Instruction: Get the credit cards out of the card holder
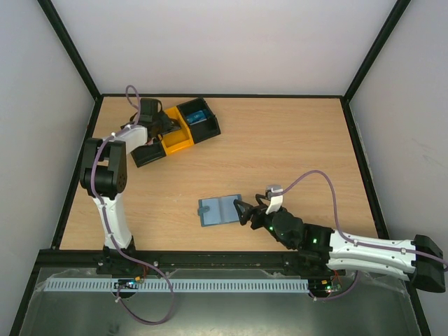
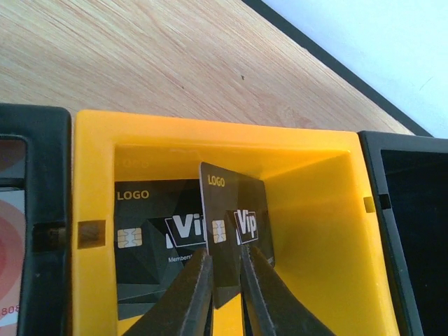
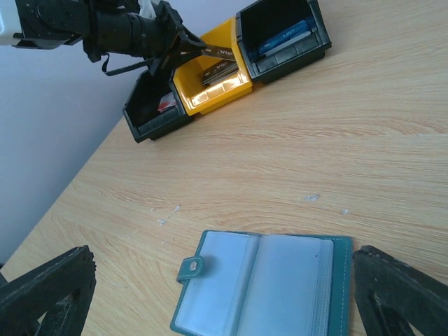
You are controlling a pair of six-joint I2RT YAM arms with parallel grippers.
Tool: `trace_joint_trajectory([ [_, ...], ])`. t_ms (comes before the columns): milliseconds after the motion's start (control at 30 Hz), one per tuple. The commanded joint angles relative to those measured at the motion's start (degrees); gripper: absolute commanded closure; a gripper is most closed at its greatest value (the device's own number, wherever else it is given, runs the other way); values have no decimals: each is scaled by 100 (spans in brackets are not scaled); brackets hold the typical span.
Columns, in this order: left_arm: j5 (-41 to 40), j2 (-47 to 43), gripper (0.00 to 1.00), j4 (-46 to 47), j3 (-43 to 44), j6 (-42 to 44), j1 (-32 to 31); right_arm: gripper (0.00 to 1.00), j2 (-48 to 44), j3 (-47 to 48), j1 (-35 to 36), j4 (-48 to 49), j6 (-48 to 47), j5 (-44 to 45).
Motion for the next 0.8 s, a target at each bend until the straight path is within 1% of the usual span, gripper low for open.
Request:
trace_joint_trajectory([
  [0,16,79,82,-198,176,96,54,2,-195,6,-13,-72,31,234],
  [67,37,53,77,-251,258,110,55,2,-260,27,-13,-63,24,230],
  [167,210,9,74,-429,492,98,72,2,-272,84,-13,-137,49,269],
  [233,329,-92,69,-535,631,121,72,2,-253,105,-13,-254,107,289],
  [333,250,-312,59,-854,799,149,79,2,-251,115,-13,-429,262,265],
  [433,228,-531,54,-1106,908,181,98,2,-290,215,-13,-620,369,76],
  [500,242,-751,53,-1189,863,184,99,2,-302,276,-13,-736,425,20],
  [633,391,-1325,53,-1115,444,147,99,2,-325,391,-13,-1035,627,13],
  [667,477,-1428,56,-994,320,149,99,2,-349,418,-13,-1122,676,-1],
  [767,728,-1478,75,-942,248,245,98,2,-510,372,-13,-1203,781,-89],
])
